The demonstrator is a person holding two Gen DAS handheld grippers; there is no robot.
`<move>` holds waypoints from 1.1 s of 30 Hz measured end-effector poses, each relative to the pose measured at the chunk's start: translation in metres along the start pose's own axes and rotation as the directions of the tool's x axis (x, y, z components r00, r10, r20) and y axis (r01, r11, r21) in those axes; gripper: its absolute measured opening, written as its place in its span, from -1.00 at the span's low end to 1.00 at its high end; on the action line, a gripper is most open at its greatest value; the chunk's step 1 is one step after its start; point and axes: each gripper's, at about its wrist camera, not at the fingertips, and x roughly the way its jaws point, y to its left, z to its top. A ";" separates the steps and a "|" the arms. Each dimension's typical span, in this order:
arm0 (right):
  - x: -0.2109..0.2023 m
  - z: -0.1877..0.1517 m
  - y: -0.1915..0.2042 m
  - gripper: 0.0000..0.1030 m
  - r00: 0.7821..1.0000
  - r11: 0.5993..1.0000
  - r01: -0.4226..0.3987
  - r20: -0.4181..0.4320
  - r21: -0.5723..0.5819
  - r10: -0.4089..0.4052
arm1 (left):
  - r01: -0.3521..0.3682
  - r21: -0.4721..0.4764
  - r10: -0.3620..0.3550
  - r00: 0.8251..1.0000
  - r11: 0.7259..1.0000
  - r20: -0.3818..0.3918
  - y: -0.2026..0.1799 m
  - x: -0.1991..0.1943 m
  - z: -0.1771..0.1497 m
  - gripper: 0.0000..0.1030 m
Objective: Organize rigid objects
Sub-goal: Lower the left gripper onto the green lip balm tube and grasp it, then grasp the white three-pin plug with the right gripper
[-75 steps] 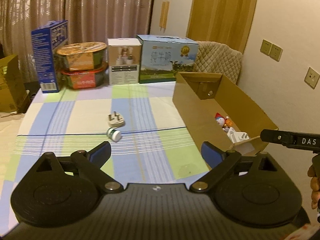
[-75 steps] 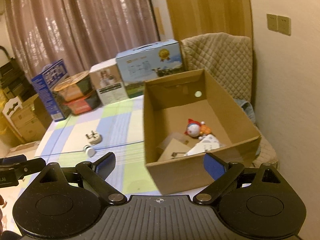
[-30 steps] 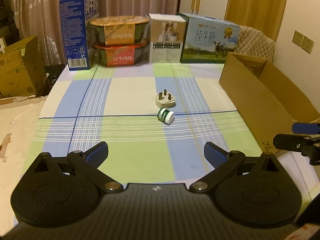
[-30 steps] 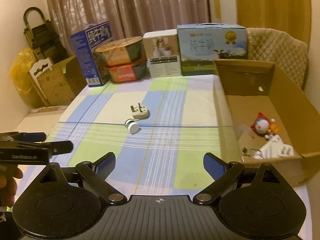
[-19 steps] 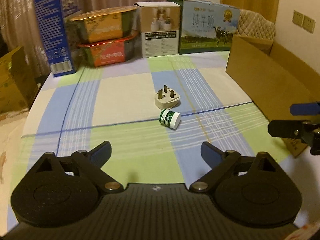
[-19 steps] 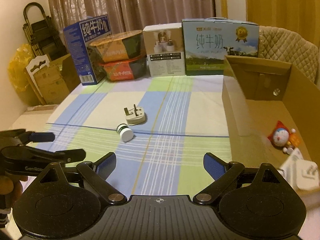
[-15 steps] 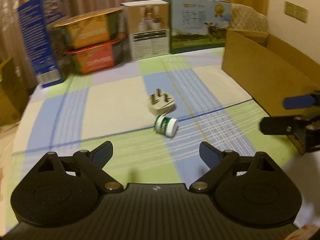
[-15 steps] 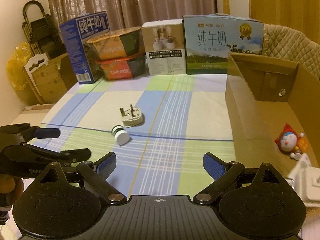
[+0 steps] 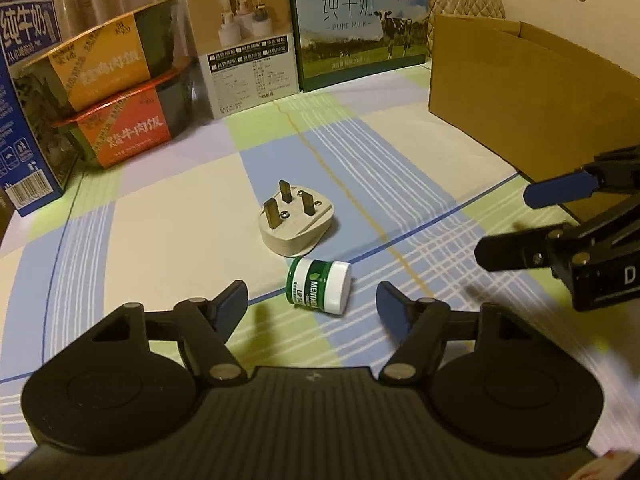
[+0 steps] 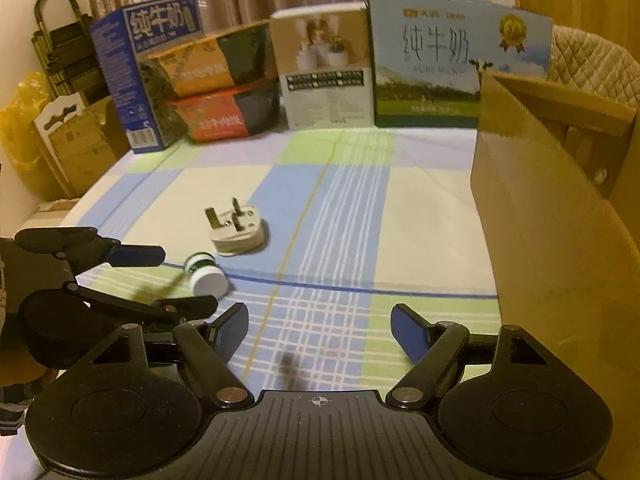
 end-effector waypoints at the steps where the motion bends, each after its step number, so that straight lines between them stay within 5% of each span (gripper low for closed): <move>1: 0.002 0.000 0.000 0.48 1.000 1.000 0.001 -0.005 0.002 -0.001 | 0.004 0.000 -0.004 1.000 1.000 -0.001 0.001 0.003 0.001 0.17; 11: 0.006 0.004 0.000 0.48 1.000 1.000 0.020 0.005 -0.009 -0.020 | 0.034 -0.006 -0.034 0.999 0.999 -0.026 0.002 0.015 0.005 -0.44; 18: 0.007 0.004 0.001 0.48 1.000 1.000 0.013 0.006 -0.010 -0.013 | -0.028 -0.115 0.026 1.000 0.993 -0.013 0.023 -0.001 0.009 -0.48; 25: 0.017 0.008 0.018 0.48 0.999 0.996 -0.040 0.029 -0.079 0.043 | -0.150 -0.273 0.147 0.989 0.950 -0.032 0.058 -0.011 0.010 -0.48; 33: 0.043 0.020 0.044 0.48 0.992 0.985 -0.099 0.070 -0.138 0.109 | -0.163 -0.320 0.168 0.986 0.933 -0.013 0.074 -0.018 0.009 -0.48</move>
